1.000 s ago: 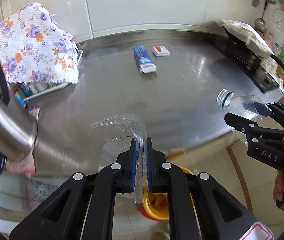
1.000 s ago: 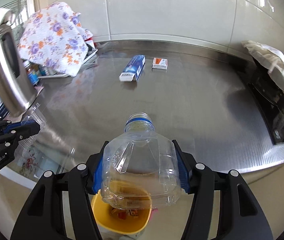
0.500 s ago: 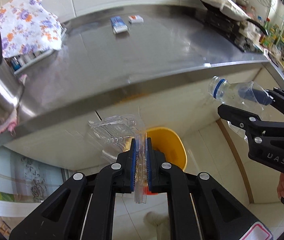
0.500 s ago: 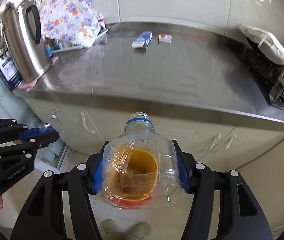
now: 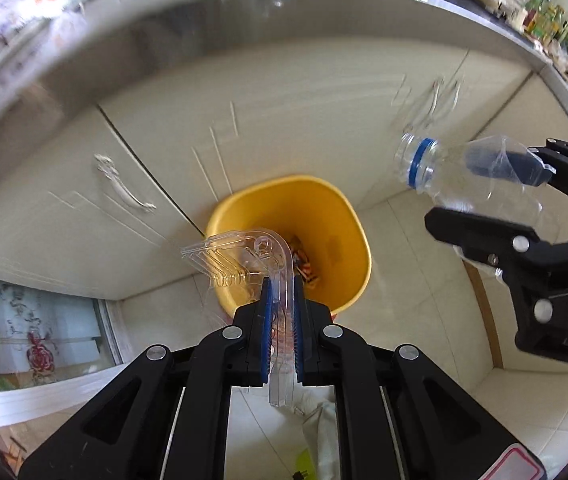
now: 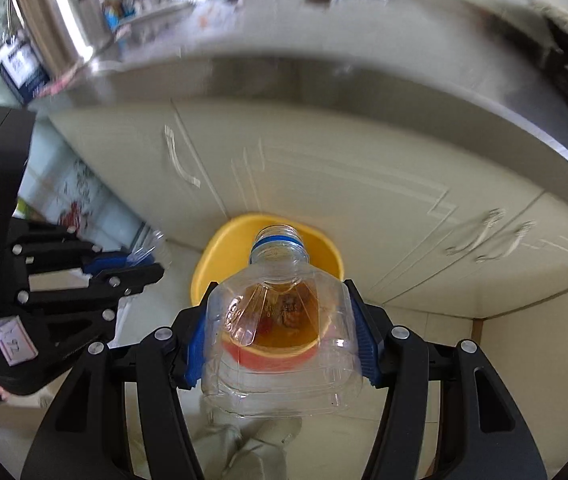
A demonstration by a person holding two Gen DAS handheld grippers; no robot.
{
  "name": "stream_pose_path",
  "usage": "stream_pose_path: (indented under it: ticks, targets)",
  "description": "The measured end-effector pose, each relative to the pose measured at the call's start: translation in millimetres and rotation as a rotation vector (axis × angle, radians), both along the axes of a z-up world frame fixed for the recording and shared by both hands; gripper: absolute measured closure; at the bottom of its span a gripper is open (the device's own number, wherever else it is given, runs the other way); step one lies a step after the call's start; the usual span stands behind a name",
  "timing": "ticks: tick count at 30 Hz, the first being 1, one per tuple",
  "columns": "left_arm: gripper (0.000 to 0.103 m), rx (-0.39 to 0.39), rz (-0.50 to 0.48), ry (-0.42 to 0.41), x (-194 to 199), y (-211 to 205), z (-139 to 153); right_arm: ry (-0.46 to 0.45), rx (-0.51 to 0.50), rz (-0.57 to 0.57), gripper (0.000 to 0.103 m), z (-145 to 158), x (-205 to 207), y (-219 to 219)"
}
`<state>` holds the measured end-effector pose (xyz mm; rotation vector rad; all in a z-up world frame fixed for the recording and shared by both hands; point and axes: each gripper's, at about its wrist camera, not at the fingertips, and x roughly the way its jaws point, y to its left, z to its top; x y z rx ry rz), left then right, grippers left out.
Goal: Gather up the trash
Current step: 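Carry the plastic tray and bottle down over the yellow bin, then open both grippers to drop the tray and bottle into the bin, then raise both tools from the bin back toward the counter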
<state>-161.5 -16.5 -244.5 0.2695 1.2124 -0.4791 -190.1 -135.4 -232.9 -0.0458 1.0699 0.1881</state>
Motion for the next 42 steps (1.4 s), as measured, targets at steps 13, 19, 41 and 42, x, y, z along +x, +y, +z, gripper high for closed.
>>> stream_pose_path:
  ticks: [13, 19, 41, 42]
  targets:
    - [0.093, 0.008, -0.113, 0.194, 44.1, -9.5, -111.5, 0.229, 0.051, 0.111, 0.042, -124.5, 51.1, -1.2]
    - [0.093, 0.019, -0.168, 0.260, 59.3, -11.7, -150.6, 0.309, 0.030, 0.191, 0.042, -170.2, 75.9, 2.6]
    - [0.042, 0.009, -0.218, 0.294, 76.8, -23.9, -176.9, 0.344, 0.025, 0.279, 0.021, -202.3, 97.1, -1.6]
    - [0.043, 0.010, -0.219, 0.293, 76.8, -23.3, -175.6, 0.342, 0.026, 0.280, 0.021, -201.0, 97.0, -1.6]
